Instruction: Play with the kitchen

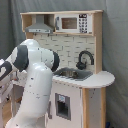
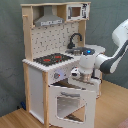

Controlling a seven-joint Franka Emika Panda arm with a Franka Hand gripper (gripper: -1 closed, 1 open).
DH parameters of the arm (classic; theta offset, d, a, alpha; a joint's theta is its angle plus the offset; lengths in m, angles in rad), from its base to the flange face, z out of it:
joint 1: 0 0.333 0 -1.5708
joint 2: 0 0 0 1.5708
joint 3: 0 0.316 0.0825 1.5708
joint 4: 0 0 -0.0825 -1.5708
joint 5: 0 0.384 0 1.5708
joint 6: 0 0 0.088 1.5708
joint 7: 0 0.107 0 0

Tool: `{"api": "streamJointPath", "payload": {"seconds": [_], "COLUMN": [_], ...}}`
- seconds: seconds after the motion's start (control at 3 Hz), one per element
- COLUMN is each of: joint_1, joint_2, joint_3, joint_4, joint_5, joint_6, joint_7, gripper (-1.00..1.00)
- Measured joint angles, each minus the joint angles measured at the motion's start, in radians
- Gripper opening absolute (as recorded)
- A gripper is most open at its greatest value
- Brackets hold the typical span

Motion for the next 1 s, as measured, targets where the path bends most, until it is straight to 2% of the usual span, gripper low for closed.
{"api": "streamJointPath", "payload": {"seconds": [0.33,0.67,1.0], "joint_1": [0.016,0.016,0.015], "joint_2": [0.024,0.023,0.019], "joint_3": [-0.001,-0.001,0.0], "joint_4": [0.036,0.037,0.058], "joint_5": [-0.002,-0.002,-0.005], "joint_6": [-0.024,-0.026,-0.065], "joint_7": [0.052,0.053,0.046], "gripper": [-1.0,1.0,1.0]}}
